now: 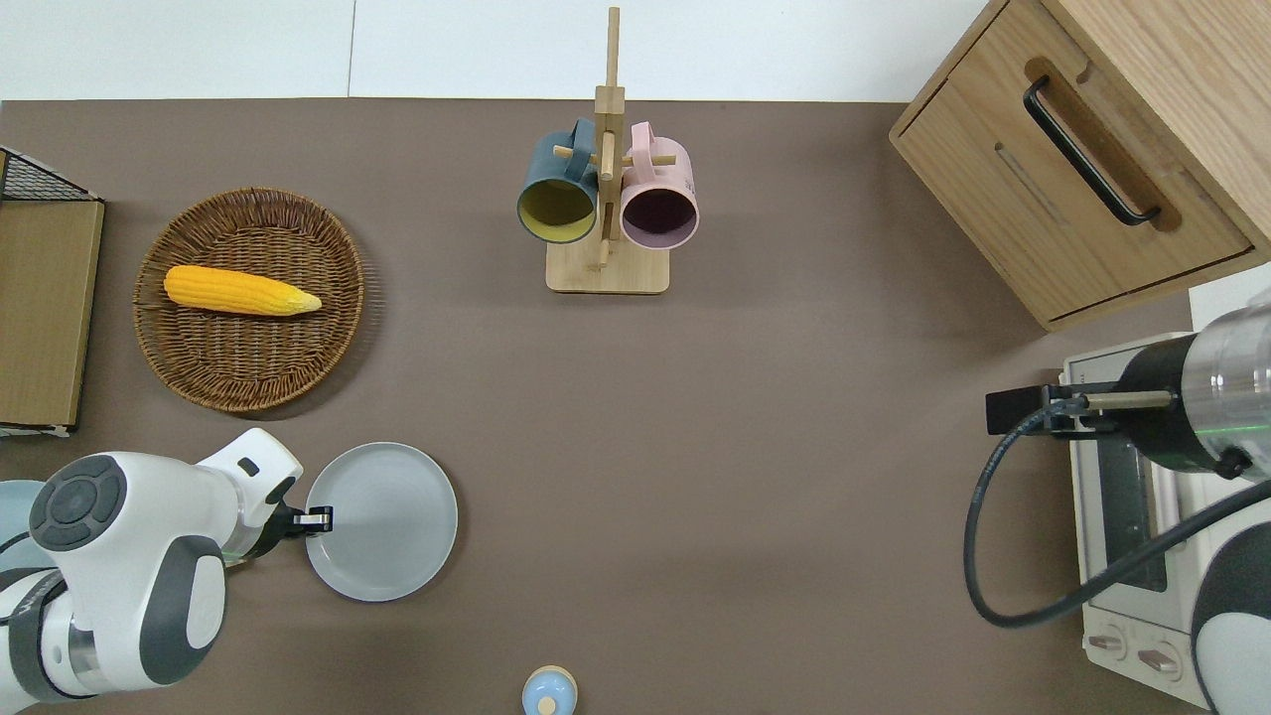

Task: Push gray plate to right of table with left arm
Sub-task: 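Push the gray plate with the left gripper toward the toaster oven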

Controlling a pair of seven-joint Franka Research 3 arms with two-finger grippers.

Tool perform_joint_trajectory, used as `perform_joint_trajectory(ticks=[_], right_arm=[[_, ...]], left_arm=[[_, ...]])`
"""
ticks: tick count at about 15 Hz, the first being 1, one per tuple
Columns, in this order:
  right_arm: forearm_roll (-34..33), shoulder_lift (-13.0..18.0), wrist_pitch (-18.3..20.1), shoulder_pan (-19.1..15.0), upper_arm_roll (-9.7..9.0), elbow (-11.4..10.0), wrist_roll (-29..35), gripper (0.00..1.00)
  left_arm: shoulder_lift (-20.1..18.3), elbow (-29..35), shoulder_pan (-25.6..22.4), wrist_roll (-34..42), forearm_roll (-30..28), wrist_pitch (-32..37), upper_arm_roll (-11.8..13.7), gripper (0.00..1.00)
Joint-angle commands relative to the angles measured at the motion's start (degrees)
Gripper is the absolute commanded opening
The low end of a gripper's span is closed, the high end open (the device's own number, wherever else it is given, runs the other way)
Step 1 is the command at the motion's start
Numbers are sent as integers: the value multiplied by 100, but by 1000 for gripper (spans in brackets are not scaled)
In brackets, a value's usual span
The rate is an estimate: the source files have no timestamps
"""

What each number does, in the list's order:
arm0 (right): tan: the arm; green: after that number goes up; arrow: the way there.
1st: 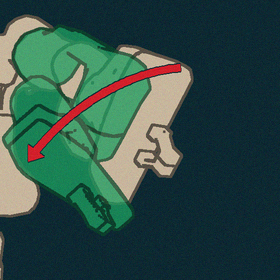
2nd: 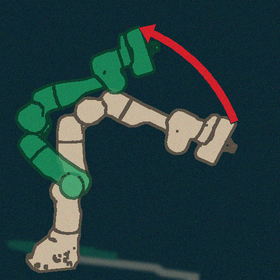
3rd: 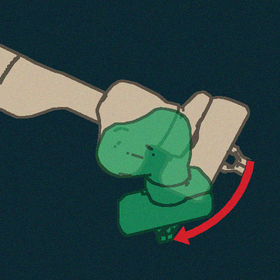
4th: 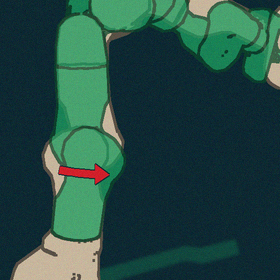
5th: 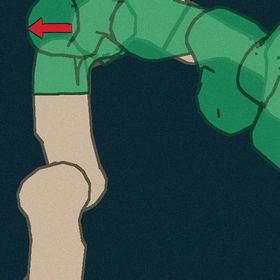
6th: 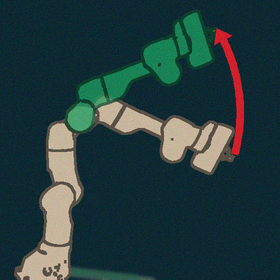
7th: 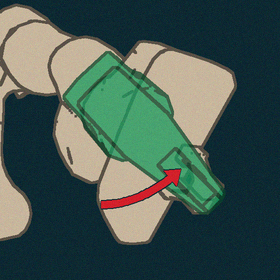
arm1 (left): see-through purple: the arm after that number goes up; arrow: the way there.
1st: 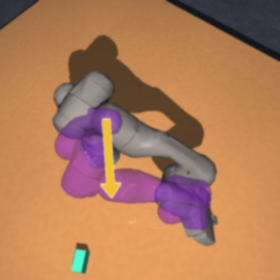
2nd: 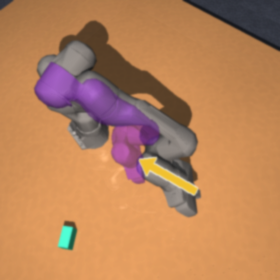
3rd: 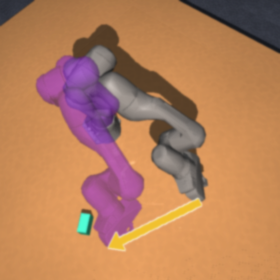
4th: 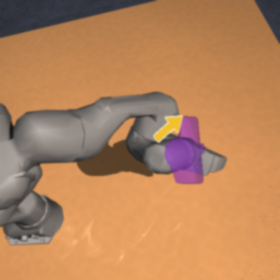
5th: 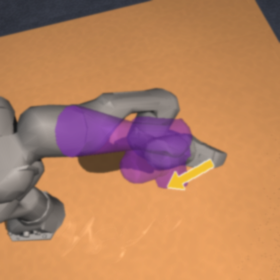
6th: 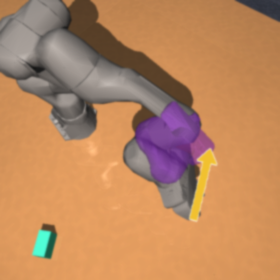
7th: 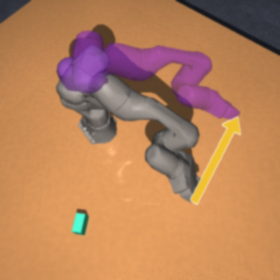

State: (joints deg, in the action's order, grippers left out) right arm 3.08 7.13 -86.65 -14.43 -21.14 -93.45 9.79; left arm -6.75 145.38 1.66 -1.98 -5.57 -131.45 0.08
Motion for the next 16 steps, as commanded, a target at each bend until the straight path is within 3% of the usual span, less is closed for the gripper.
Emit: perform_joint_trajectory(ticks=[1,8,16], right_arm=[[123,157,-2,-139,-83,-156,58,996],[123,157,-2,-139,-83,-156,58,996],[123,157,-2,-139,-83,-156,67,996]], left_arm=[[24,158,115,-486,-242,-232,-341,0],[25,158,606,-1558,-559,-346,-965,0],[270,131,1538,-2745,-814,-908,-1019,0]])
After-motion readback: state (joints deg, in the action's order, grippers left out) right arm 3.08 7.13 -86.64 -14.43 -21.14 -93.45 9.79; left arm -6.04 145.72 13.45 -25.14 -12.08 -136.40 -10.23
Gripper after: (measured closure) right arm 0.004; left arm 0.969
